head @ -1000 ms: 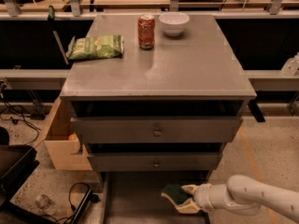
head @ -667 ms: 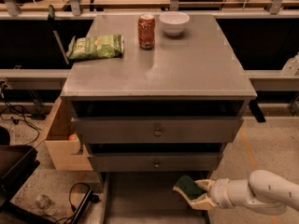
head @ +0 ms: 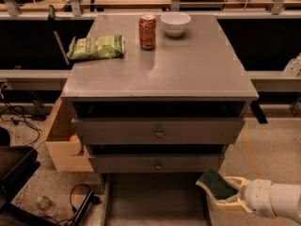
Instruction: Pick sponge from bottom drawer and place on counter
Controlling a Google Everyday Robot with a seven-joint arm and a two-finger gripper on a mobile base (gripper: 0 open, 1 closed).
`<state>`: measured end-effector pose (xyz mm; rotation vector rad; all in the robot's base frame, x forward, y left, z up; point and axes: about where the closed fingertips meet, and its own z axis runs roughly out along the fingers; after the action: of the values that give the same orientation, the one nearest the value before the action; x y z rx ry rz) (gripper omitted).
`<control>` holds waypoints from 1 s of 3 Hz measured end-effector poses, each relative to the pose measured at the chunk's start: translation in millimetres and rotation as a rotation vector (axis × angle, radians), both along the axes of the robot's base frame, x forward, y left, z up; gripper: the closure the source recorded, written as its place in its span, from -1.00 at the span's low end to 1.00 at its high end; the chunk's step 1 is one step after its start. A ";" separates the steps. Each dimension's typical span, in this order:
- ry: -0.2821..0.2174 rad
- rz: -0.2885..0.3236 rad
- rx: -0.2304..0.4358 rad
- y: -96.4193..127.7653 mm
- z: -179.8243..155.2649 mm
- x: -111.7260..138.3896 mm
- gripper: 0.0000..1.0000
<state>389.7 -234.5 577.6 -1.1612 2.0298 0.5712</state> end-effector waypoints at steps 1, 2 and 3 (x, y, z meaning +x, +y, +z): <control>-0.001 0.001 0.003 0.2 0.8 0.3 1.00; -0.011 -0.052 0.018 -24.2 35.9 0.1 1.00; -0.034 -0.166 0.037 -78.7 113.6 -2.0 1.00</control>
Offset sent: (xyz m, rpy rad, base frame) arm -0.0012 -0.0913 0.1256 0.0529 -0.0385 -0.1945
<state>387.8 -313.2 691.2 -0.9635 2.0538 0.5013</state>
